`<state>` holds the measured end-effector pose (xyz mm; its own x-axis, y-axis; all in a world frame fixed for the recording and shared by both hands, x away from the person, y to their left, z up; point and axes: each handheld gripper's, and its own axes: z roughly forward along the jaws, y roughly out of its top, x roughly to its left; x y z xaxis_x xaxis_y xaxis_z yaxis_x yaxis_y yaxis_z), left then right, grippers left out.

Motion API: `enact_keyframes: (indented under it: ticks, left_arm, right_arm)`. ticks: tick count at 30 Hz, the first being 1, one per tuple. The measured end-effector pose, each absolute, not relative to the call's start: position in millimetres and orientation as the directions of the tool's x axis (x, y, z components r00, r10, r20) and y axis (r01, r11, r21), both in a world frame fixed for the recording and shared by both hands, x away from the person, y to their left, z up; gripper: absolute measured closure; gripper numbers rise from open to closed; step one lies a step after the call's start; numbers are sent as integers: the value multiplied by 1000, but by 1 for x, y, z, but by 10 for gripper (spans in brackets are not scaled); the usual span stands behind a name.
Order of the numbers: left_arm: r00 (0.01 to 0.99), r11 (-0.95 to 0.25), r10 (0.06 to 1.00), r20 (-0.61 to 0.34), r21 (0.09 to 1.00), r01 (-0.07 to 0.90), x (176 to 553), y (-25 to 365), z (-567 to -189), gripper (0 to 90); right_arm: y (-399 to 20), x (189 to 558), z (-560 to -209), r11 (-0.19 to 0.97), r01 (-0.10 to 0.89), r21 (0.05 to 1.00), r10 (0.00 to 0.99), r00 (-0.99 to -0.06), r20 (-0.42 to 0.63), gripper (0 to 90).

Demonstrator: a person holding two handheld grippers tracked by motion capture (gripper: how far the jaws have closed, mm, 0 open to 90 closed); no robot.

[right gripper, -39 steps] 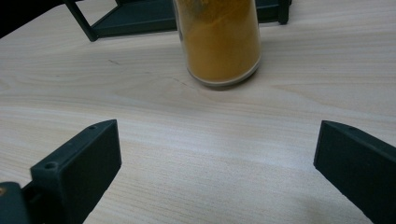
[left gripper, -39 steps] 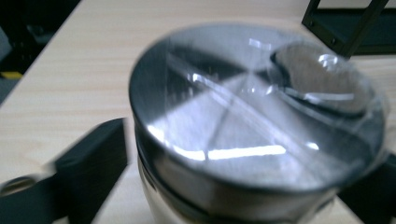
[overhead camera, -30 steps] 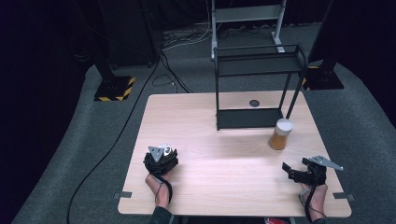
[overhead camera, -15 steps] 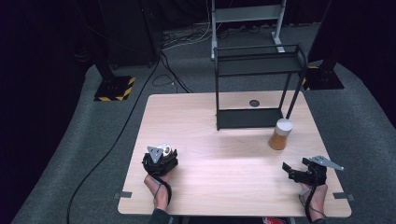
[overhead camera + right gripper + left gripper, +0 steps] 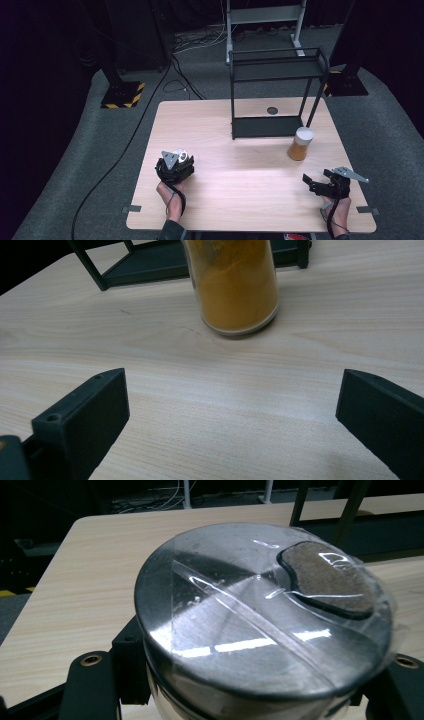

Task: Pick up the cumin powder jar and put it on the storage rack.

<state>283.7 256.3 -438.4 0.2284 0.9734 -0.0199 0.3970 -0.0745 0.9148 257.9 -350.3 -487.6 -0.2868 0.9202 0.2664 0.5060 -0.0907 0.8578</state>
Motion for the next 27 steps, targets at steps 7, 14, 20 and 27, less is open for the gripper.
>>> enact_keyframes:
  ticks: [7, 14, 20, 27]
  left_arm:
    - [257, -80, 966, -25, 916, 393, 288, 252, -430, 301]
    - [295, -105, 955, -13, 918, 381, 294, 241, -420, 301]
    - [328, -124, 945, -6, 920, 373, 300, 230, -411, 301]
    - [364, -149, 931, 7, 920, 363, 304, 220, -403, 301]
  right_arm:
    - [-352, 258, -488, -96, 505, 858, 918, -288, 273, 0]
    - [-353, 258, -489, -103, 505, 857, 915, -289, 281, 0]
    - [-354, 258, -489, -105, 503, 858, 914, -292, 283, 0]
    - [-355, 258, -490, -109, 502, 858, 911, -294, 288, 0]
